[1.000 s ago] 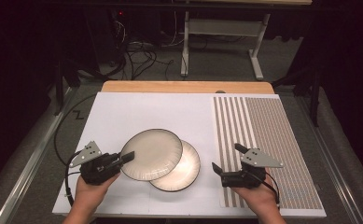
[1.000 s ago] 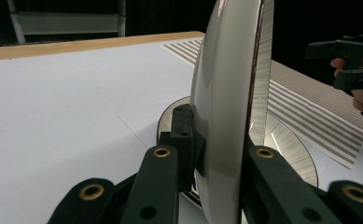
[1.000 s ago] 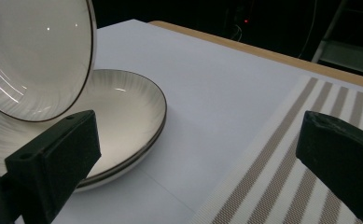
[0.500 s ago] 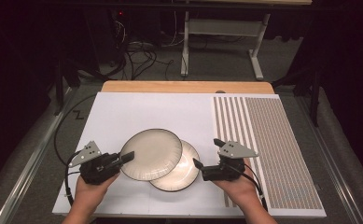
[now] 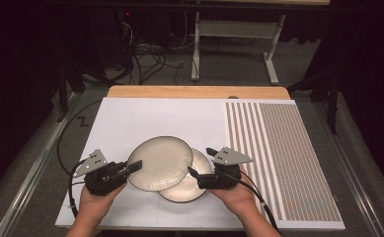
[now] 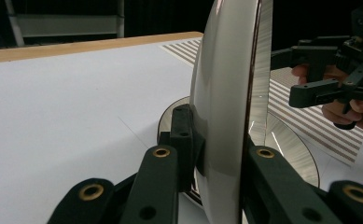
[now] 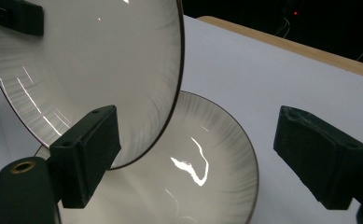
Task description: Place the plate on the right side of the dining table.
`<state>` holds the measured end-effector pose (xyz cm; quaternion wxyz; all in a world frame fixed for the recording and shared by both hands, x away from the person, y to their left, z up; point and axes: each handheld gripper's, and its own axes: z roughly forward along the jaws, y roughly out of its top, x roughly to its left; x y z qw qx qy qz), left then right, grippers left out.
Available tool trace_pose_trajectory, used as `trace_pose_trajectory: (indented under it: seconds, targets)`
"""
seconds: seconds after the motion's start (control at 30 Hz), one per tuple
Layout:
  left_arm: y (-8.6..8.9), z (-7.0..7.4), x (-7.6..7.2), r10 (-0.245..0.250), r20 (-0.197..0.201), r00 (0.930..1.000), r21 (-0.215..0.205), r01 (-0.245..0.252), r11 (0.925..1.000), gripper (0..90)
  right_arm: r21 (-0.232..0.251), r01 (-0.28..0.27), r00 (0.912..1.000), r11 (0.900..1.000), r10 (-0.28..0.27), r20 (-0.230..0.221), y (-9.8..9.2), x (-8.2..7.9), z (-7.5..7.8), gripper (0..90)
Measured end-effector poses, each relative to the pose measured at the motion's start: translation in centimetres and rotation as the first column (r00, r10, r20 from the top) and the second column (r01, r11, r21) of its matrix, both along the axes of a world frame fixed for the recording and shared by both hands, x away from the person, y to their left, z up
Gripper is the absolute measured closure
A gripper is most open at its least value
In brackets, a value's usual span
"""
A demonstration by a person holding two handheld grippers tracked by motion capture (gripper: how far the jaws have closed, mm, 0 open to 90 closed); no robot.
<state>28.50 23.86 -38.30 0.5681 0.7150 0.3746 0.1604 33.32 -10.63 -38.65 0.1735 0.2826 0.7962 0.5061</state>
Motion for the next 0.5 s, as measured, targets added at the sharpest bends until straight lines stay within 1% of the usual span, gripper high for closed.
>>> trace_pose_trajectory:
  seconds: [0.1,0.13,0.17,0.2,0.23,0.27,0.3,0.33,0.37,0.4,0.43,0.47,0.5]
  targets:
    - [0.0,0.0,0.0,-0.001,0.000,1.0000,0.000,0.001,1.0000,79.4,0.006,-0.006,0.9999,1.000,0.006,-0.009,0.4,0.1,-0.1,20.2]
    - [0.0,0.0,0.0,0.000,-0.001,1.0000,-0.002,0.000,1.0000,79.3,0.011,-0.016,0.9996,1.000,0.017,-0.021,0.7,0.3,-0.3,24.5]
    - [0.0,0.0,0.0,0.000,-0.001,1.0000,-0.002,0.000,1.0000,79.4,0.011,-0.016,0.9996,1.000,0.017,-0.021,0.7,0.3,-0.3,24.5]
    - [0.0,0.0,0.0,-0.001,-0.001,1.0000,-0.003,0.001,1.0000,79.4,0.018,-0.023,0.9992,1.000,0.024,-0.031,1.0,0.4,-0.4,30.9]
    - [0.0,0.0,0.0,-0.001,-0.001,1.0000,-0.003,0.001,1.0000,79.4,0.019,-0.027,0.9990,0.999,0.027,-0.035,1.1,0.4,-0.5,34.4]
    - [0.0,0.0,0.0,-0.002,-0.001,1.0000,-0.002,0.002,1.0000,79.4,0.019,-0.027,0.9990,0.999,0.027,-0.035,1.1,0.4,-0.5,34.4]
    - [0.0,0.0,0.0,-0.002,-0.001,1.0000,-0.002,0.002,1.0000,79.4,0.023,-0.033,0.9986,0.999,0.034,-0.040,1.2,0.5,-0.5,39.6]
    - [0.1,-0.1,0.1,-0.002,-0.002,1.0000,-0.003,0.002,1.0000,79.4,0.035,-0.042,0.9981,0.998,0.044,-0.045,1.4,0.6,-0.5,48.1]
    - [0.1,-0.1,0.1,-0.002,-0.002,1.0000,-0.003,0.002,1.0000,79.4,0.035,-0.042,0.9981,0.998,0.044,-0.045,1.4,0.6,-0.5,48.1]
    - [0.1,-0.1,0.1,-0.003,-0.004,1.0000,-0.006,0.003,1.0000,79.4,0.046,-0.044,0.9976,0.998,0.046,-0.052,1.6,0.8,-0.6,54.2]
    - [0.1,-0.1,0.1,-0.003,-0.004,1.0000,-0.006,0.003,1.0000,79.4,0.046,-0.044,0.9976,0.998,0.046,-0.052,1.6,0.8,-0.6,54.2]
    - [0.1,-0.1,0.1,-0.004,-0.005,1.0000,-0.009,0.004,0.9999,79.4,0.056,-0.047,0.9965,0.997,0.050,-0.066,1.7,1.0,-0.7,59.1]
    - [0.1,-0.1,0.1,-0.004,-0.005,1.0000,-0.009,0.004,0.9999,79.4,0.061,-0.046,0.9959,0.997,0.051,-0.076,1.7,1.1,-0.7,61.7]
